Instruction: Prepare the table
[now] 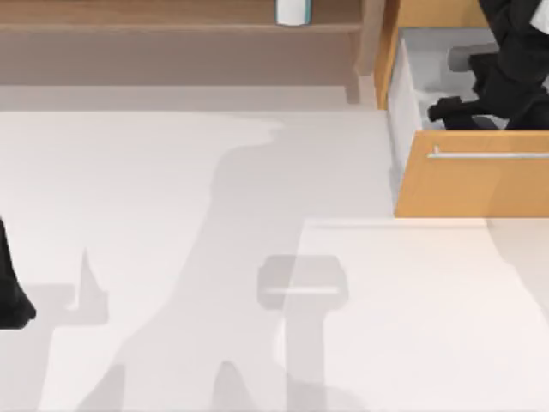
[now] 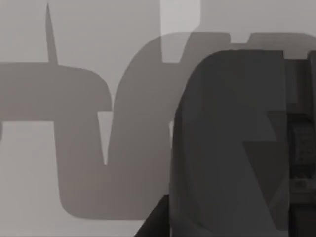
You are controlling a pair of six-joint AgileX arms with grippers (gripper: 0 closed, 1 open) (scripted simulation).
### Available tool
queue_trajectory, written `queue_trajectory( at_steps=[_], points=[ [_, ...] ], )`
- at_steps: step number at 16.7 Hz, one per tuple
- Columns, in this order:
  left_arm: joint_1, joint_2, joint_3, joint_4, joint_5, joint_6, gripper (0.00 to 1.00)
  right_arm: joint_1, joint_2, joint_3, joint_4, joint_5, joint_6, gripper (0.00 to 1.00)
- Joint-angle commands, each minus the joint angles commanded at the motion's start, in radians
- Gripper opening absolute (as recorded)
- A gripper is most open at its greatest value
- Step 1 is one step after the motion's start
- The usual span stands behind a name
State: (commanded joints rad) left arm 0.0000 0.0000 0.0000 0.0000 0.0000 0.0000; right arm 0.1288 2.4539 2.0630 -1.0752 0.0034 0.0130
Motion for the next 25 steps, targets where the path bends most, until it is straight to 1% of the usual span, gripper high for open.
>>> queue_trajectory(
  at_steps=[5,8,12,15,18,22,25],
  points=[
    [0.000,0.000,0.000,0.000,0.000,0.000,1.00,0.002,-0.012,-0.001,-0.002,0.002,-0.006,0.00],
    [0.000,0.000,0.000,0.000,0.000,0.000,1.00,0.017,-0.093,-0.031,-0.002,0.009,-0.077,0.00],
    [0.000,0.000,0.000,0.000,0.000,0.000,1.00,-0.008,-0.324,-0.103,0.058,0.005,-0.242,0.00],
    [0.000,0.000,0.000,0.000,0.000,0.000,1.00,-0.058,-0.576,-0.186,0.116,-0.006,-0.357,0.00],
    [0.000,0.000,0.000,0.000,0.000,0.000,1.00,-0.109,-0.805,-0.240,0.158,-0.011,-0.438,0.00],
    [0.000,0.000,0.000,0.000,0.000,0.000,1.00,-0.172,-0.989,-0.407,0.185,-0.015,-0.488,0.00],
    [0.000,0.000,0.000,0.000,0.000,0.000,1.00,-0.219,-1.036,-0.625,0.180,-0.032,-0.504,0.00]
  ],
)
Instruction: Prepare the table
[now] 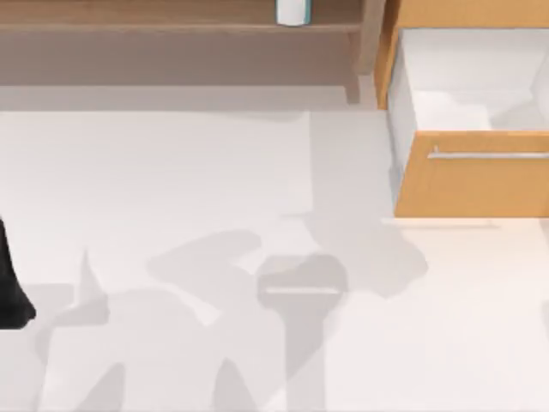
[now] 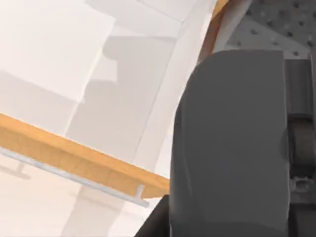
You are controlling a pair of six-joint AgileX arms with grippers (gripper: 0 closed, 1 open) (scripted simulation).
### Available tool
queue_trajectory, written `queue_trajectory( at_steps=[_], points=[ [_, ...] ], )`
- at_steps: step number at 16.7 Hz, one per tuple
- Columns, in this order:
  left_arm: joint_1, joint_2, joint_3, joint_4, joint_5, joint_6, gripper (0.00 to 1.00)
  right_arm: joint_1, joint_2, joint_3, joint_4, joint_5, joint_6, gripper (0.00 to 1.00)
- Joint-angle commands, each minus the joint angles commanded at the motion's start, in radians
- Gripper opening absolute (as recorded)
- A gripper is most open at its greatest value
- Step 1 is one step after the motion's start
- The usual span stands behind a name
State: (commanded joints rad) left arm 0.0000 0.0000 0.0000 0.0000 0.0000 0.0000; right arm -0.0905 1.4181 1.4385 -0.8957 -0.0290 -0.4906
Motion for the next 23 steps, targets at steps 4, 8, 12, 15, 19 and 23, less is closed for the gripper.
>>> queue_trajectory(
  at_steps=[4,8,12,15,19,23],
  points=[
    [0.000,0.000,0.000,0.000,0.000,0.000,1.00,-0.079,-0.082,-0.395,-0.018,-0.031,0.018,0.00],
    [0.000,0.000,0.000,0.000,0.000,0.000,1.00,-0.189,-0.219,-0.738,-0.019,-0.034,0.069,0.00],
    [0.000,0.000,0.000,0.000,0.000,0.000,1.00,-0.274,-0.345,-0.935,-0.013,-0.015,0.107,0.00],
    [0.000,0.000,0.000,0.000,0.000,0.000,1.00,-0.291,-0.389,-0.985,-0.002,-0.008,0.110,0.00],
    [0.000,0.000,0.000,0.000,0.000,0.000,1.00,-0.291,-0.389,-0.985,-0.002,-0.008,0.110,0.00],
    [0.000,0.000,0.000,0.000,0.000,0.000,1.00,-0.286,-0.389,-0.980,-0.002,-0.009,0.112,0.00]
  ],
)
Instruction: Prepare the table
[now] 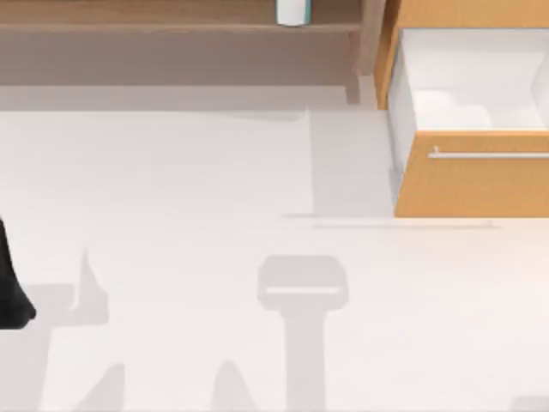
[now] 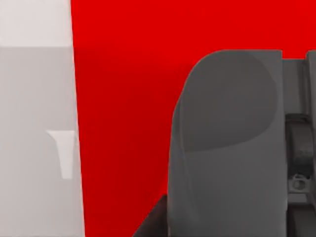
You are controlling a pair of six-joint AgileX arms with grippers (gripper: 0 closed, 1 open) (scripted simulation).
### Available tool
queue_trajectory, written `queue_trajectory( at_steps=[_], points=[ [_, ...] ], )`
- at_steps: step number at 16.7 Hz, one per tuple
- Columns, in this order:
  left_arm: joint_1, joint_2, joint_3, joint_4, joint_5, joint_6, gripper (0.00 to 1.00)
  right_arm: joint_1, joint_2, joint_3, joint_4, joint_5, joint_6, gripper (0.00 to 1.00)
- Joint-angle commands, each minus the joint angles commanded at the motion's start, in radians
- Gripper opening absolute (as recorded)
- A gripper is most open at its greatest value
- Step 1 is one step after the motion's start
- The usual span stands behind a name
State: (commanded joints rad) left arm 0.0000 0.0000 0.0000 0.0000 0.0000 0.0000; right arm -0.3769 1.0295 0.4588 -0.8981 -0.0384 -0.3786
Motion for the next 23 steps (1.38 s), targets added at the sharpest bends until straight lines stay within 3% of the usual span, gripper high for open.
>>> queue_trajectory(
  at_steps=[23],
  points=[
    [0.000,0.000,0.000,0.000,0.000,0.000,1.00,0.005,-0.028,0.028,0.063,-0.002,0.002,0.00]
  ],
)
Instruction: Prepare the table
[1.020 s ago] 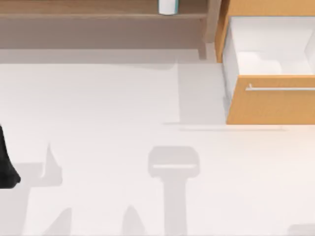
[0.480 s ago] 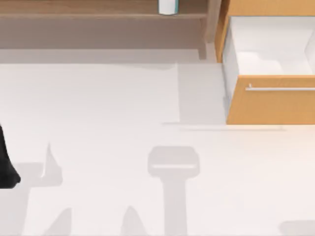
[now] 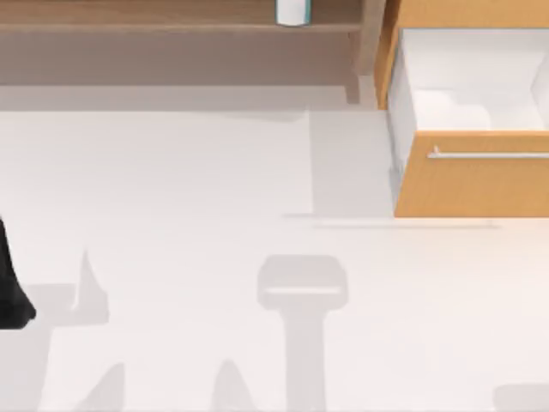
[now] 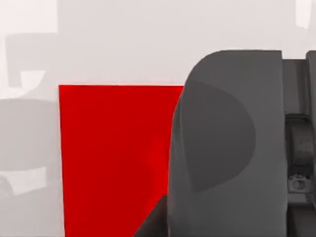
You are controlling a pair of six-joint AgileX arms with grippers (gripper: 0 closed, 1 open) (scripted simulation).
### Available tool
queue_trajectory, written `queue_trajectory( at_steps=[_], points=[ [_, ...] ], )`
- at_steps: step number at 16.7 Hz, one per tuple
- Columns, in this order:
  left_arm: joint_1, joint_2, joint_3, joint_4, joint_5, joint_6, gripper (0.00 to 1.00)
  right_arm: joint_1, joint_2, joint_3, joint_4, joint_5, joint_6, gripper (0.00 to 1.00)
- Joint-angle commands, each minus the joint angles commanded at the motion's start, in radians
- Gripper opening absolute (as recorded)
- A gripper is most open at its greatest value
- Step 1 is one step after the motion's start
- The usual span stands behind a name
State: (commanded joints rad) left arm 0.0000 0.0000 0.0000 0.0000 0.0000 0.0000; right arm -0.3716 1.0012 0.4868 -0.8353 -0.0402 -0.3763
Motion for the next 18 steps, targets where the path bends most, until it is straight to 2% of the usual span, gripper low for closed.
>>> queue_trajectory(
  at_steps=[10,18],
  points=[
    [0.000,0.000,0.000,0.000,0.000,0.000,1.00,-0.006,0.054,-0.064,-0.006,0.003,0.000,0.00],
    [0.000,0.000,0.000,0.000,0.000,0.000,1.00,-0.006,0.054,-0.064,-0.006,0.003,0.000,0.60]
  ],
)
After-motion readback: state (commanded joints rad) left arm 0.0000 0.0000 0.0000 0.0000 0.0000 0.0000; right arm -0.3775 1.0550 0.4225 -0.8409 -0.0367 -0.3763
